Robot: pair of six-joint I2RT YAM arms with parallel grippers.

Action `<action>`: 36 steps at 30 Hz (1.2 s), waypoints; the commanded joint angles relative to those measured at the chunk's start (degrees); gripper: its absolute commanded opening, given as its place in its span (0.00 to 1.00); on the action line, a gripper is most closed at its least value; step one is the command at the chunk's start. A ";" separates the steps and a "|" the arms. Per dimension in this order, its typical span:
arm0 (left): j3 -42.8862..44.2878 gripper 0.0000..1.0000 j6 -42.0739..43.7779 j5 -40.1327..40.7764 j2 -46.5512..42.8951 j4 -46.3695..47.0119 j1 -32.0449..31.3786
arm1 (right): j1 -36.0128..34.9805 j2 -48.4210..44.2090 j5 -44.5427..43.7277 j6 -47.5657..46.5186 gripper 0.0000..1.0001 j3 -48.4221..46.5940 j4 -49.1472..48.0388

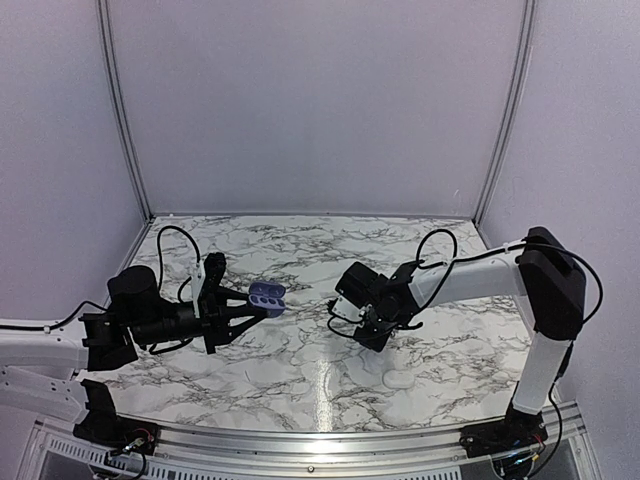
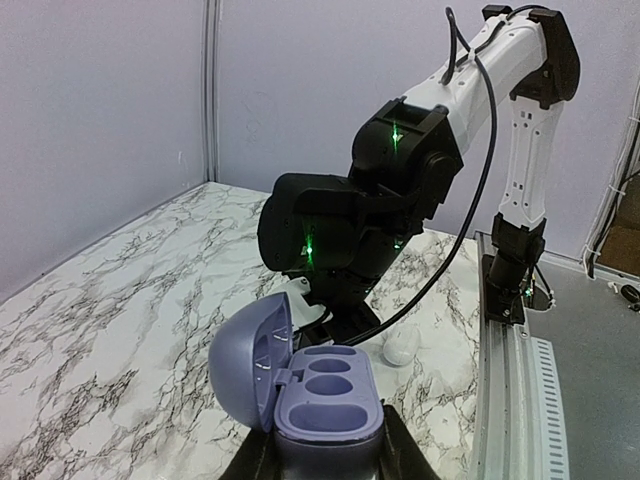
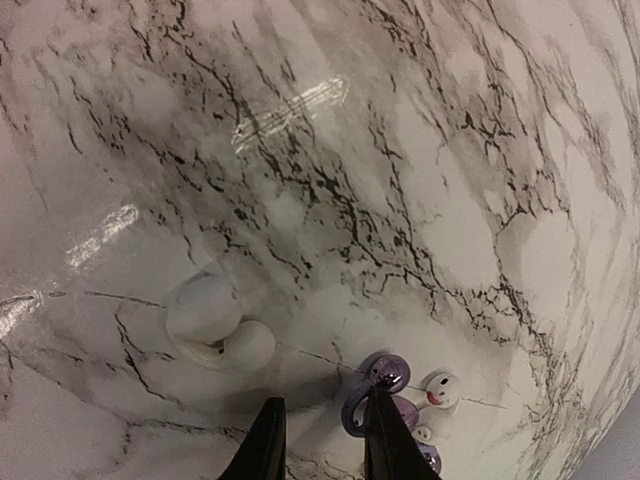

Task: Insert the wireless bluetooth earbuds into the charging case
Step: Pick up the right earbud from the center of the board.

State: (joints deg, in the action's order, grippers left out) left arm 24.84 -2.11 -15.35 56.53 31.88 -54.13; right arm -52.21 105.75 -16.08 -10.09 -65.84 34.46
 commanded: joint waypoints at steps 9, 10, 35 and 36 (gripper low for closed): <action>0.11 0.00 0.35 0.06 0.24 1.83 0.38 | 1.85 -0.99 -2.77 -0.44 0.22 -1.00 -0.81; 0.12 0.00 0.35 0.13 0.24 1.86 0.41 | 1.86 -0.96 -2.86 -0.51 0.22 -0.96 -0.87; -0.23 0.00 -0.09 -0.03 -0.54 1.97 0.95 | 2.99 1.32 -6.47 -2.49 0.11 -1.64 -1.46; -0.27 0.00 -0.09 -0.03 -0.62 2.04 0.95 | 3.06 1.30 -6.84 -2.48 0.09 -1.75 -1.49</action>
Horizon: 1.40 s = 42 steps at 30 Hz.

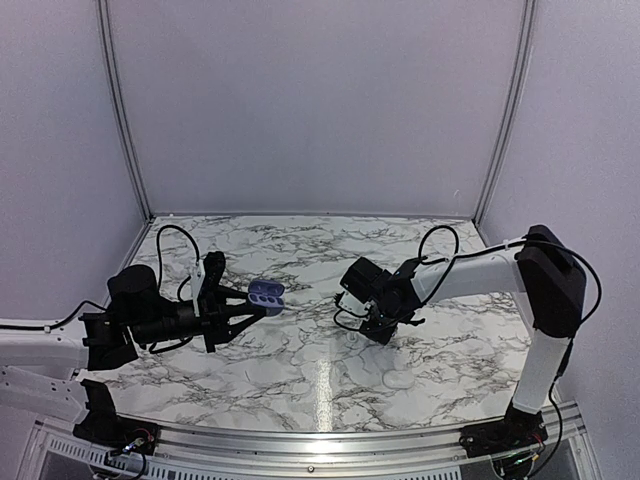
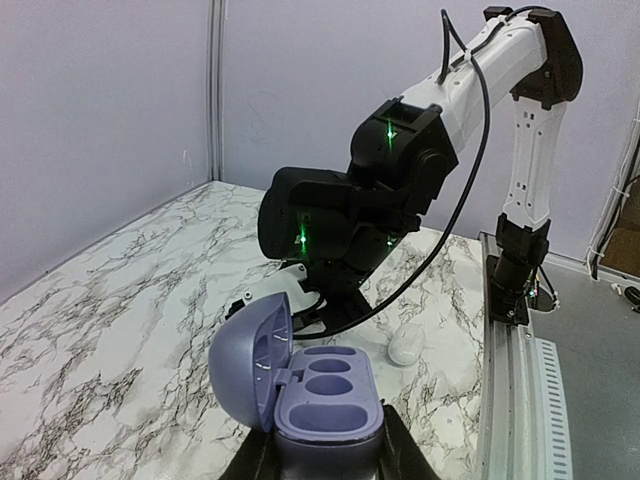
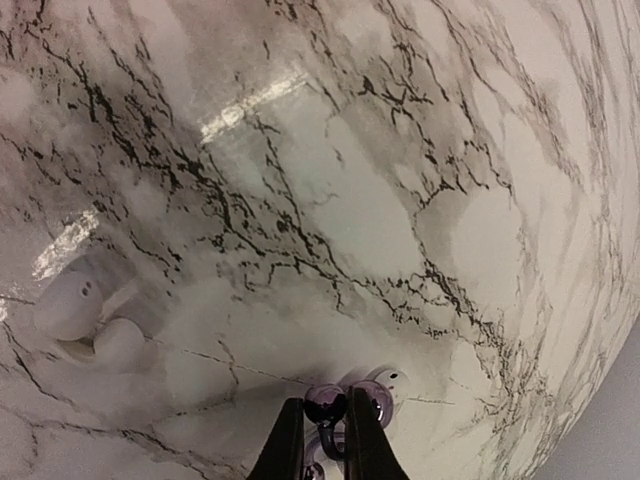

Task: Insert the wireless bluetooth earbuds into the charging case
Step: Pick up the right earbud from the center of the board.

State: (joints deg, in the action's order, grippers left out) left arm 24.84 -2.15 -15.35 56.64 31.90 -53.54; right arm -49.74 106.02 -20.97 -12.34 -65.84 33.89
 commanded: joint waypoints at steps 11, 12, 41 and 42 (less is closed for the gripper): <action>-0.31 0.00 0.04 -0.28 -0.63 2.02 0.45 | 0.70 -1.24 -1.94 0.36 0.00 -3.12 -0.87; -0.36 0.00 0.04 -0.33 -0.65 2.01 0.46 | 0.74 -2.04 -1.50 0.43 0.00 -3.38 -0.91; -3.36 0.00 12.20 -7.76 -4.00 1.24 -4.99 | -0.05 -24.61 56.04 -3.75 0.00 -9.73 -1.60; -3.25 0.00 12.56 -7.76 -4.04 0.98 -5.26 | -1.32 -24.44 55.93 -4.70 0.00 -10.52 -0.61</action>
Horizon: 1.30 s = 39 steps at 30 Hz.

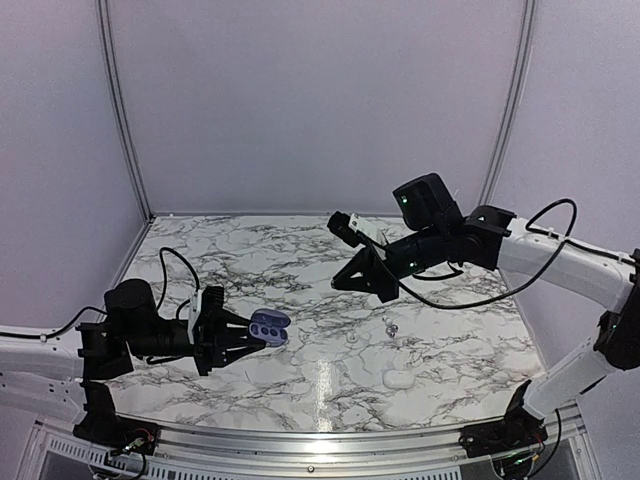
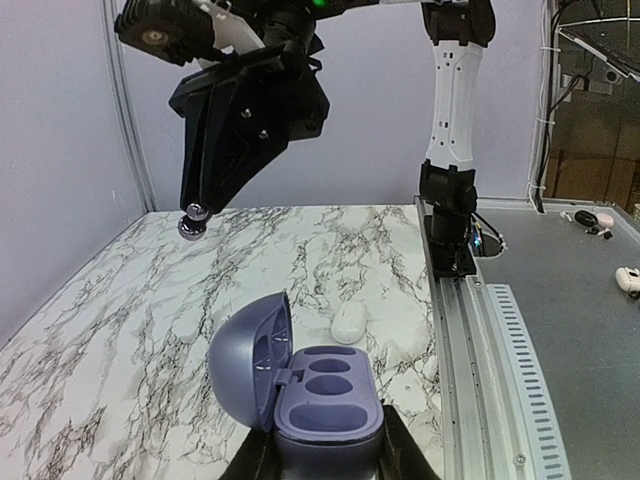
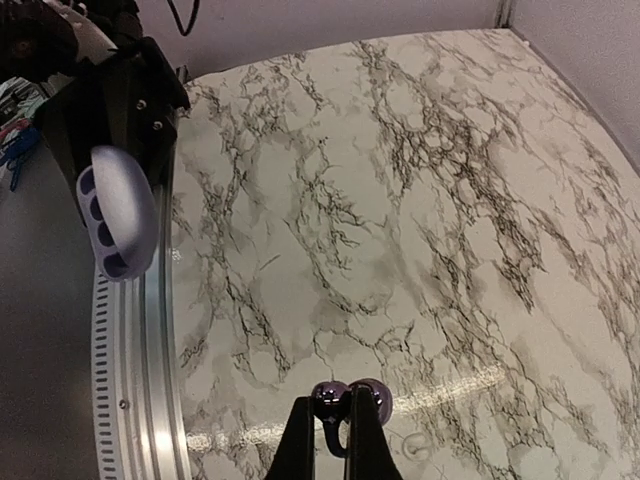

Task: Insert the wireless bluetooth earbuds into the charging case
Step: Pick up the right earbud from the center of the board, then insert the right earbud into the right side groove of the charging case.

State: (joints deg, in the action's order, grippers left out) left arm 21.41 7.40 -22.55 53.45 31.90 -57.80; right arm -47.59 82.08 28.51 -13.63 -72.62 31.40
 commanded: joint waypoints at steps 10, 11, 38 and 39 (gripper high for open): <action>0.33 0.00 6.19 2.02 -1.44 -1.46 -3.93 | -13.14 0.16 5.32 -8.13 0.00 -9.00 8.59; 0.49 0.00 6.29 2.06 -0.85 -1.74 -4.05 | -13.82 0.22 5.48 -8.36 0.00 -9.54 9.04; 2.41 0.00 5.18 -0.03 -0.41 -2.73 -4.16 | -19.82 8.06 5.02 -6.83 0.00 -13.42 9.25; 2.41 0.00 5.12 -0.04 -0.37 -2.72 -4.16 | -19.82 8.22 4.64 -6.70 0.00 -13.47 9.22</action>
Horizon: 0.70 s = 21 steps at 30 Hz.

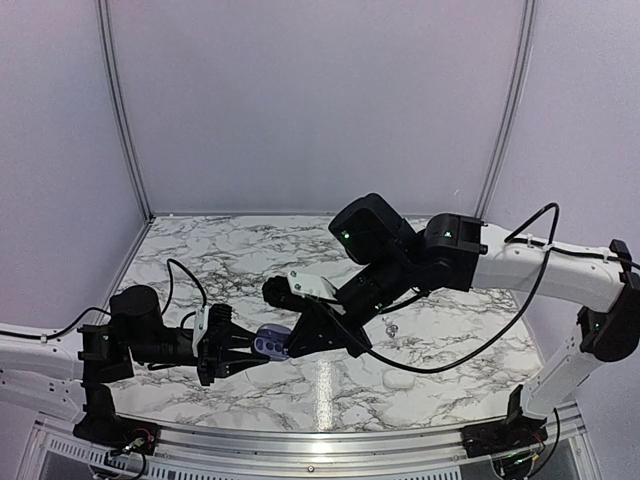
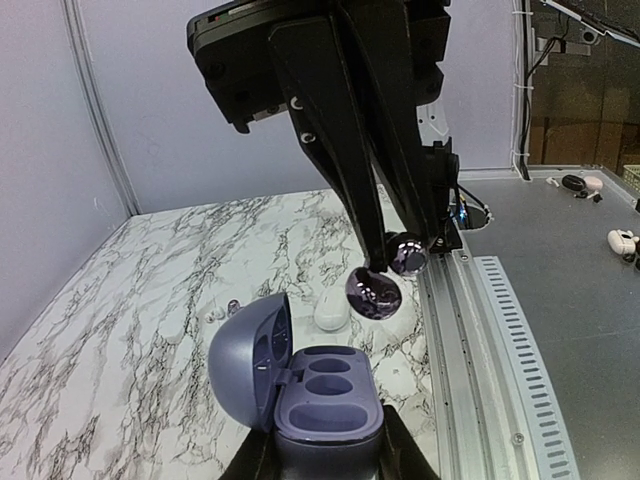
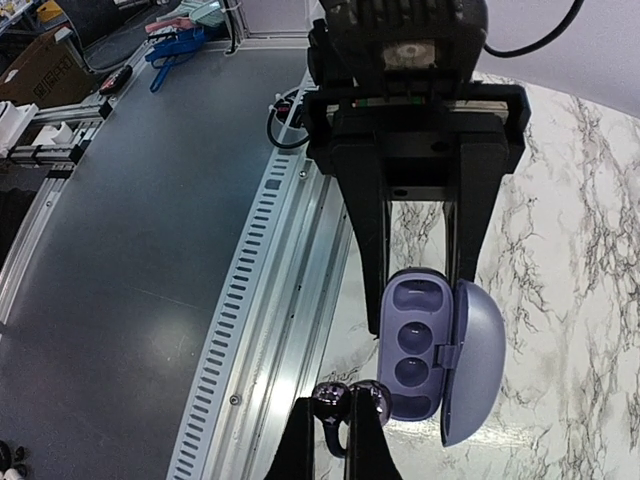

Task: Insert the wireless bluetooth earbuds into the charging case
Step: Insert the right earbud into the right side groove of the charging case.

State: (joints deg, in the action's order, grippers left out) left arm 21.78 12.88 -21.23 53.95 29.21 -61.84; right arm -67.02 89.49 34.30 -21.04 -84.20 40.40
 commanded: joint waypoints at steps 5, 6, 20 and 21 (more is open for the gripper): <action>2.13 0.00 -0.75 -0.86 -0.96 -0.05 -0.12 | -0.39 2.05 -3.64 2.10 0.00 -2.62 0.66; 2.20 0.00 -0.76 -0.71 -0.96 -0.03 -0.12 | -0.38 2.15 -3.94 2.40 0.00 -2.83 0.74; 1.63 0.00 -0.74 2.03 -1.61 -0.03 -0.12 | -0.39 2.52 -9.26 5.34 0.00 -3.81 1.26; 1.60 0.00 -0.75 2.11 -1.70 -0.08 -0.12 | -0.39 2.53 -9.03 5.31 0.00 -3.86 1.59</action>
State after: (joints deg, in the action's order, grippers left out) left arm 21.78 12.60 -20.25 53.54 28.91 -61.84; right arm -67.02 91.64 25.61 -16.51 -85.56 40.99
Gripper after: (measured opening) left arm 0.261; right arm 0.004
